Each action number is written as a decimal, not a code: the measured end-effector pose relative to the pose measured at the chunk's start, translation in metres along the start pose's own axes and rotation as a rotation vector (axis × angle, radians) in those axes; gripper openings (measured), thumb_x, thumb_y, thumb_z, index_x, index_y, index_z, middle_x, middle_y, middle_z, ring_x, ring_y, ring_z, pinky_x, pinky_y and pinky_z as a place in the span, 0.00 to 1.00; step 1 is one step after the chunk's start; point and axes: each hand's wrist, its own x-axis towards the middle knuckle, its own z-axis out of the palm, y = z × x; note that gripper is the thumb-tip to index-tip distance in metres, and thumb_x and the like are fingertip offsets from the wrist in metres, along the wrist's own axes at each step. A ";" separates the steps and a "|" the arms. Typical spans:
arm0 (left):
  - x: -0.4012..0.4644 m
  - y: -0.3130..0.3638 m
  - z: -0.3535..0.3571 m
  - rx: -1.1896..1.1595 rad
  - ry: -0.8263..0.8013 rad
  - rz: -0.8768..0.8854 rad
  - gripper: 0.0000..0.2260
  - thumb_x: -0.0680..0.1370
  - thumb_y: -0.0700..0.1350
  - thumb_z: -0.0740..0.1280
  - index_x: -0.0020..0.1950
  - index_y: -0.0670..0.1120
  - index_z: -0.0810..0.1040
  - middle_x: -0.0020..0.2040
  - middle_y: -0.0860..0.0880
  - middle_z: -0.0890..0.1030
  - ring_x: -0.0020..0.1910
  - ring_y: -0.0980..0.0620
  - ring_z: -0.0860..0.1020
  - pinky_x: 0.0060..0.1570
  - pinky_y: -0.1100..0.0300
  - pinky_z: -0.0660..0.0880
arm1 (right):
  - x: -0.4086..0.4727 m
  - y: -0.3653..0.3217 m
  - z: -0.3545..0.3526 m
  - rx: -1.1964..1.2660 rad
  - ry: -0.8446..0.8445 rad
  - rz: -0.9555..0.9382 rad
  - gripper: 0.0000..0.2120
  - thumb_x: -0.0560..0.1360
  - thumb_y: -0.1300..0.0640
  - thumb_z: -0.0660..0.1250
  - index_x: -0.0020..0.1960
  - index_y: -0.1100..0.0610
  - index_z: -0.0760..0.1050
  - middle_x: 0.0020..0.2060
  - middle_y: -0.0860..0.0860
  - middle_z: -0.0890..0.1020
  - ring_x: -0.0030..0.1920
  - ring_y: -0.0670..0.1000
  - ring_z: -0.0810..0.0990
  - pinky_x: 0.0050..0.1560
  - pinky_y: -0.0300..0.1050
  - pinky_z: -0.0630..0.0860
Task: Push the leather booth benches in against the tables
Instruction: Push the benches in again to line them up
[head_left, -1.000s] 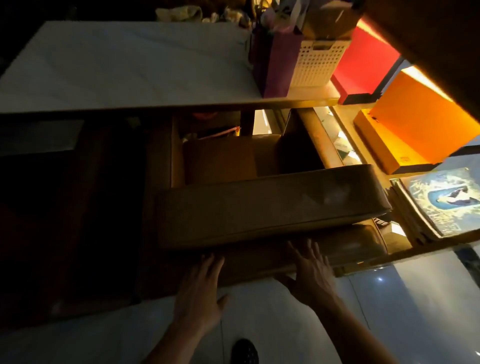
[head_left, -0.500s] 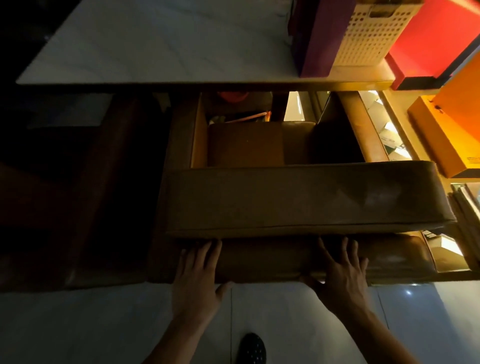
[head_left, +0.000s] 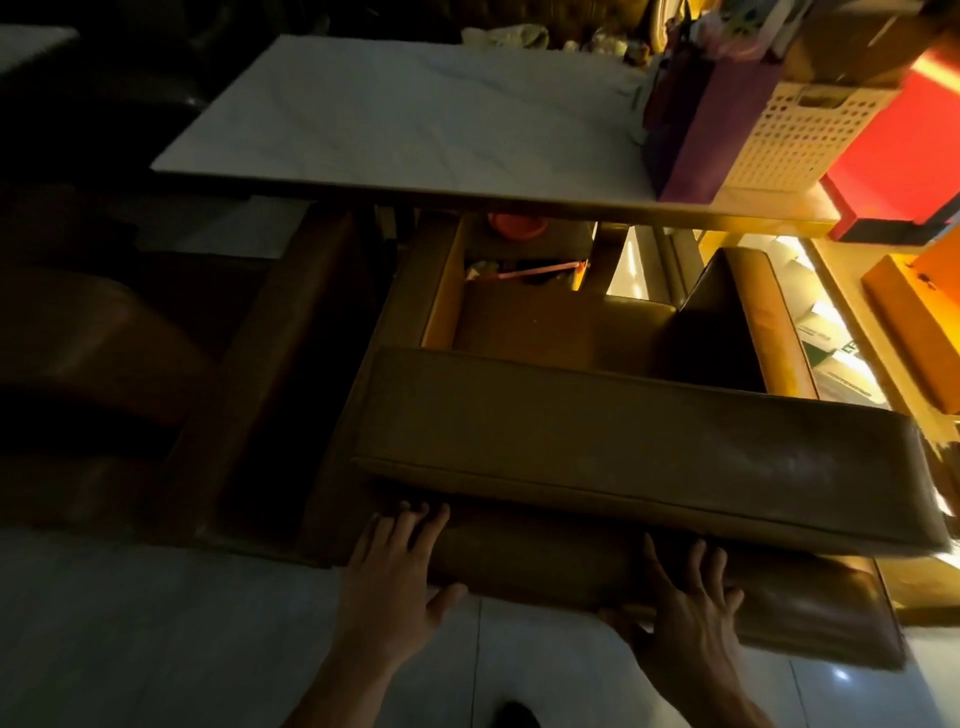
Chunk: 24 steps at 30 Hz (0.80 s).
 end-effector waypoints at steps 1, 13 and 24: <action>-0.006 -0.003 0.001 -0.008 -0.001 -0.001 0.38 0.69 0.70 0.65 0.75 0.56 0.64 0.67 0.53 0.74 0.68 0.45 0.69 0.66 0.47 0.69 | -0.006 -0.002 0.002 -0.003 -0.005 -0.008 0.48 0.70 0.22 0.54 0.80 0.43 0.39 0.79 0.64 0.44 0.78 0.69 0.40 0.75 0.68 0.55; -0.087 -0.029 0.006 -0.073 -0.103 -0.059 0.41 0.69 0.76 0.55 0.78 0.59 0.55 0.75 0.57 0.63 0.76 0.49 0.58 0.72 0.49 0.58 | -0.076 -0.020 0.020 0.071 0.060 -0.102 0.49 0.52 0.38 0.84 0.67 0.59 0.77 0.63 0.76 0.73 0.62 0.83 0.69 0.45 0.80 0.74; -0.066 -0.037 0.010 -0.097 -0.105 -0.062 0.40 0.72 0.73 0.58 0.79 0.60 0.49 0.78 0.59 0.56 0.77 0.50 0.50 0.74 0.50 0.57 | -0.052 -0.033 0.018 -0.032 -0.034 -0.027 0.51 0.69 0.23 0.58 0.79 0.46 0.38 0.79 0.64 0.45 0.77 0.70 0.42 0.72 0.66 0.59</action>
